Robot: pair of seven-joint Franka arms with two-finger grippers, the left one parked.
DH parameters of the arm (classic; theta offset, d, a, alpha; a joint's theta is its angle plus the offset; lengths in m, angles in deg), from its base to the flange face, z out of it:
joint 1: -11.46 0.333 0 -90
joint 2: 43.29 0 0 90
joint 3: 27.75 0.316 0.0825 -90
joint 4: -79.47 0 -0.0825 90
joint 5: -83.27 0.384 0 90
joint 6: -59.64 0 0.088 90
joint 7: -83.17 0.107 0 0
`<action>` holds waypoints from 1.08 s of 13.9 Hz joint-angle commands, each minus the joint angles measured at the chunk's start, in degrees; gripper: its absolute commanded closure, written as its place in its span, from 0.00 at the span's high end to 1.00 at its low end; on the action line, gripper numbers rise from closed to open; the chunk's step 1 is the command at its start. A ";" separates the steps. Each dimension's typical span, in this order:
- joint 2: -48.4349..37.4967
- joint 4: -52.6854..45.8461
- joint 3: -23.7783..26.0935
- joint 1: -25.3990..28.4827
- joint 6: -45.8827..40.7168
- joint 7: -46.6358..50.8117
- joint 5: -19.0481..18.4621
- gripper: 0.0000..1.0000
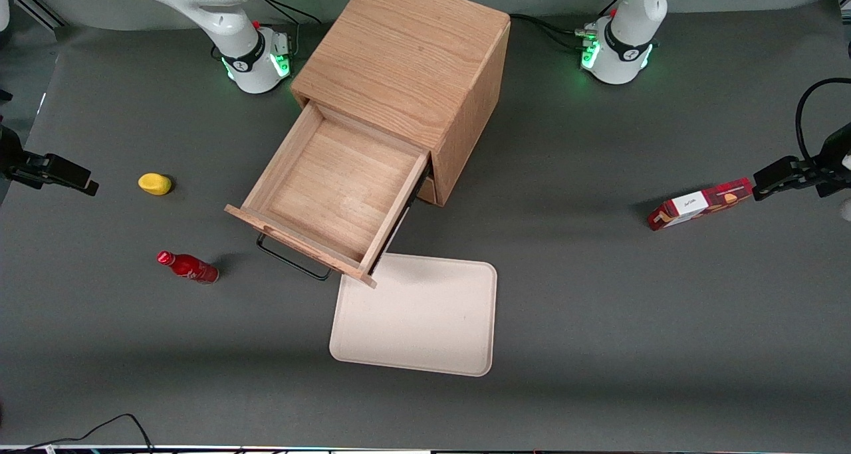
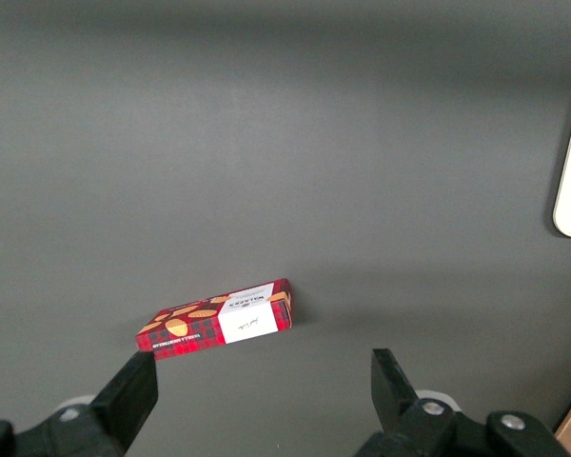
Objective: Close top drawer
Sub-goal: 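Move the right gripper toward the open drawer's front panel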
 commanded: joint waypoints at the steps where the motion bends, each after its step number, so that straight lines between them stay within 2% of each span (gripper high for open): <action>1: -0.16 -0.20 -0.31 0.79 -0.81 1.14 -1.07 1.00; 8: 2.38 -1.08 -0.22 1.93 -0.02 0.00 -0.90 1.00; 10: 6.32 -5.01 0.13 2.89 0.51 -1.13 -0.72 1.00; 15: 19.24 -18.73 0.04 9.65 0.77 -6.23 -0.63 1.00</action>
